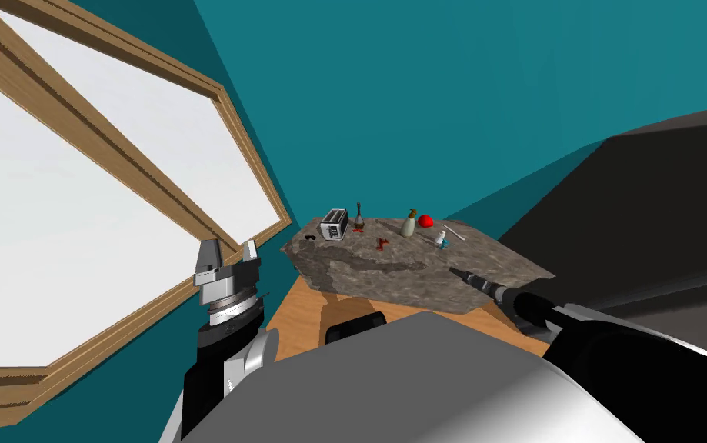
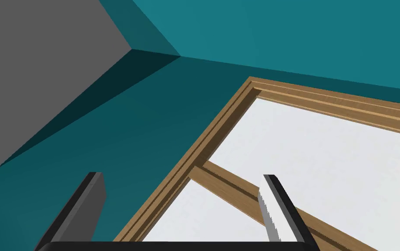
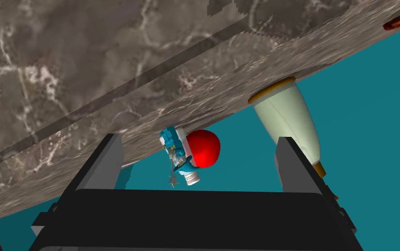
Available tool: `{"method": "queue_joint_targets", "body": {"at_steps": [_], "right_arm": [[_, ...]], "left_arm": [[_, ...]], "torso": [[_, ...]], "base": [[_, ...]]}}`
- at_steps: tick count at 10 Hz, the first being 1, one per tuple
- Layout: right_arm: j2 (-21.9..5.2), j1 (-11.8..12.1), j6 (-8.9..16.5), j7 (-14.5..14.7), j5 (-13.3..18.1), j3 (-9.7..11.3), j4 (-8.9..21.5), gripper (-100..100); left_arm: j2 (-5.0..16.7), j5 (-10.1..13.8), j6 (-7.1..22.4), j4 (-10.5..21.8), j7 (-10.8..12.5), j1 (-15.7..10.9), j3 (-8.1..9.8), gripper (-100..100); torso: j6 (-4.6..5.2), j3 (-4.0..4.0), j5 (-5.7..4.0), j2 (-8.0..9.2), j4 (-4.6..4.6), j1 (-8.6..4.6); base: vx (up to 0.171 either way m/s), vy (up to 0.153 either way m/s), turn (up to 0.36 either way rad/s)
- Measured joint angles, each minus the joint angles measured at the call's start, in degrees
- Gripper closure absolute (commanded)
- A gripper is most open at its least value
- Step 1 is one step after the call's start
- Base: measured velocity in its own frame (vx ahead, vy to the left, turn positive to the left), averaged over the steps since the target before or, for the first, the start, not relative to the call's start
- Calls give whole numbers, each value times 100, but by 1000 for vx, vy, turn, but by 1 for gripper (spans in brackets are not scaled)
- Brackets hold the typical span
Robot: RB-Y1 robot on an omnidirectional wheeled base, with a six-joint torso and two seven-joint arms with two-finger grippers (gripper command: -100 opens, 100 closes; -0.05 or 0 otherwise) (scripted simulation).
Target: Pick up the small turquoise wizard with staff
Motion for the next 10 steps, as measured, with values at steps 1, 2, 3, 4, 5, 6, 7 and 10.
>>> {"method": "queue_joint_targets", "body": {"at_steps": [1, 2, 3, 4, 5, 6, 7, 10], "right_arm": [[-151, 11, 140, 31, -67, 135, 220, -100], [-391, 201, 272, 18, -193, 165, 406, -100], [-538, 165, 340, -6, -247, 264, 603, -100], [-614, 358, 555, 36, -305, 233, 546, -100], [-639, 378, 642, 77, -321, 283, 644, -100], [-724, 561, 774, 109, -381, 266, 661, -100], [-800, 658, 835, 112, -425, 259, 720, -100], [-1062, 789, 1100, 120, -581, 449, 1016, -100]], "left_arm": [[0, 0, 0, 0, 0, -1, 0, 0], [0, 0, 0, 0, 0, 0, 0, 0], [0, 0, 0, 0, 0, 1, 1, 0], [0, 0, 0, 0, 0, 0, 0, 0], [0, 0, 0, 0, 0, 1, 1, 0], [0, 0, 0, 0, 0, 0, 0, 0], [0, 0, 0, 0, 0, 1, 1, 0], [1, 0, 0, 0, 0, 0, 0, 0]], "torso": [[-7, -4, -1, -6, -1, -1], [-1, -7, 1, -11, -3, -1], [5, -5, -2, -8, -2, -5], [-1, -3, -1, -5, -1, -3], [5, -1, -3, -1, 0, -7], [0, -2, -1, -3, 0, -5], [5, -1, -2, -3, 0, -8], [-2, -5, -2, -9, -2, -10]], "base": [[36, 40, 389], [28, 21, 78], [18, 26, 244], [15, 13, 140], [22, 20, 248], [21, 8, 143], [10, -1, -12], [28, 6, 280]]}}
